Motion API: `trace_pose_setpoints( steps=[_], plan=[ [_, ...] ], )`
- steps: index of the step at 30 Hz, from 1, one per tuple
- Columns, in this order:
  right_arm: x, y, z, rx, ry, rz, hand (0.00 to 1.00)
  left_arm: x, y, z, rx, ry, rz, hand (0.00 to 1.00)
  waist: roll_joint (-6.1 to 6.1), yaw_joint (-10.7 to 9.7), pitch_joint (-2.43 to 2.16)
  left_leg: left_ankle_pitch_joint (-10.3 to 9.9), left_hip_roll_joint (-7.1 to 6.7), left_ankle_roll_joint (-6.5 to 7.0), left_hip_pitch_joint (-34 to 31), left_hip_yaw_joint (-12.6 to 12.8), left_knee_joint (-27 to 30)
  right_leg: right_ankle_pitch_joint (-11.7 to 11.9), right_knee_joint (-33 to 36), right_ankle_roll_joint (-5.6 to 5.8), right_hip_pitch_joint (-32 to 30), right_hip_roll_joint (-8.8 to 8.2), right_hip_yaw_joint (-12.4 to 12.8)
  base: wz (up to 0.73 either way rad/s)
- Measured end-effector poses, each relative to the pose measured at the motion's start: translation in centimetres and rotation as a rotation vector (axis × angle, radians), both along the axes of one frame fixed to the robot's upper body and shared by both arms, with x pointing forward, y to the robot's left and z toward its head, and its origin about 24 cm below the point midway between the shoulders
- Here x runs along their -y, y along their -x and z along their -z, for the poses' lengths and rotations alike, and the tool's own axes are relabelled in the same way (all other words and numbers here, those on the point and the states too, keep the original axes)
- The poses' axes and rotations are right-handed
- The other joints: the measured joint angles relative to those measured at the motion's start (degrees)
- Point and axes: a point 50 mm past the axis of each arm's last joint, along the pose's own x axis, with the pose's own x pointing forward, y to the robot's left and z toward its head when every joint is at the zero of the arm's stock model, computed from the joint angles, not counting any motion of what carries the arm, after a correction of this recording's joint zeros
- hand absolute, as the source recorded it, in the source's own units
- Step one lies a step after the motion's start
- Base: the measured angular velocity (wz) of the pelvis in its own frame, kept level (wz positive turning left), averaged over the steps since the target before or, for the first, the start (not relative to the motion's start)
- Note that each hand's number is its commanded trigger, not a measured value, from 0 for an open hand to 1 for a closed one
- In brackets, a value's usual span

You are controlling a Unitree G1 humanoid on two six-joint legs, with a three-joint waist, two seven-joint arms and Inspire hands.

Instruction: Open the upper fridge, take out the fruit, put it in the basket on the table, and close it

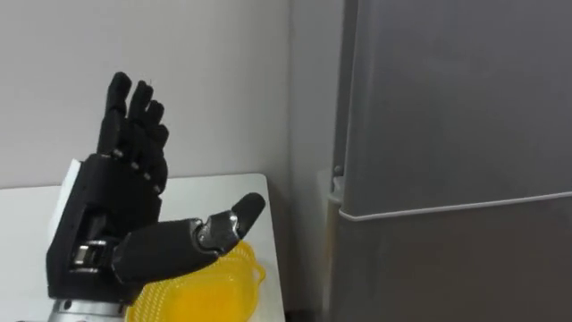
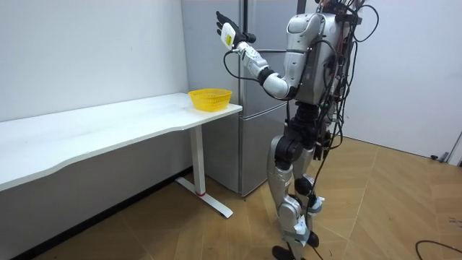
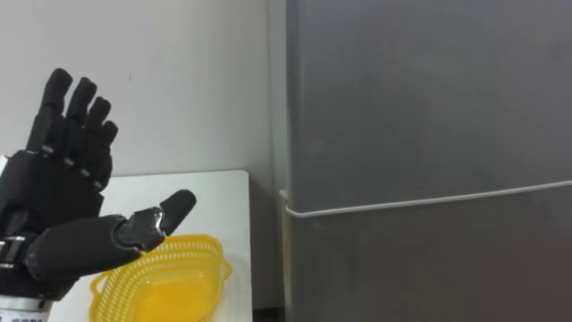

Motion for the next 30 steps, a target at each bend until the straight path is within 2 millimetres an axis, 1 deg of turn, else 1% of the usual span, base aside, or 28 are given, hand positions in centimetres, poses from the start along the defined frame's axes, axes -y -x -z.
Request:
trace_pose_setpoints(
  steps=[3,8,14,19,25,28,30],
  plan=[
    [-0.1,0.0,0.0,-0.006,-0.004,-0.021,0.0,0.2,-0.3,-0.3,0.005,0.011,0.021,0.0,0.03,-0.39,0.01,0.0,0.19,-0.01,0.01,0.8,0.01,0.07,0.0,-0.08,-0.07,0.07,0.2,-0.06],
    [-0.2,0.0,0.0,-0.01,-0.013,-0.023,0.0,0.3,-0.3,-0.6,0.015,0.011,0.025,0.0,0.1,-1.24,0.02,0.0,0.22,-0.01,0.29,1.25,-0.01,0.08,-0.02,-0.09,0.02,0.15,0.57,-0.05],
    [-0.4,0.1,0.1,-0.018,-0.018,-0.046,0.0,0.9,-0.4,-0.5,0.009,-0.005,0.06,0.0,-0.1,-1.69,0.26,0.01,0.22,-0.02,0.24,1.41,-0.16,0.07,-0.19,-0.09,0.04,0.18,0.62,0.0],
    [-0.4,0.0,0.1,-0.033,-0.025,-0.047,0.0,1.5,-0.5,-0.3,-0.016,-0.031,0.094,0.0,0.03,-2.04,0.3,0.01,0.22,-0.02,0.09,1.38,-0.13,0.08,-0.44,-0.08,-0.03,0.21,0.66,-0.01],
    [-0.4,-0.7,0.1,-0.039,-0.038,-0.074,0.0,1.9,-0.6,-0.1,-0.028,-0.075,0.123,0.0,0.41,-3.13,0.41,0.01,0.35,-0.02,0.02,1.43,-0.12,0.18,-0.39,-0.2,-0.32,0.74,0.95,-0.06],
    [-0.4,-0.8,0.1,-0.04,-0.034,-0.087,0.0,2.2,-0.6,0.0,-0.033,-0.099,0.156,0.0,0.85,-3.2,0.59,0.01,0.46,-0.02,0.05,1.43,-0.14,0.28,-0.4,-0.3,-0.3,0.83,1.56,-0.07],
    [-0.4,-0.8,0.1,-0.042,-0.033,-0.09,0.0,2.7,-0.6,0.1,-0.043,-0.114,0.189,0.0,1.4,-3.29,0.85,0.01,0.51,-0.02,0.03,1.43,-0.15,0.31,-0.4,-0.34,-0.12,0.78,1.55,0.0]
  ],
)
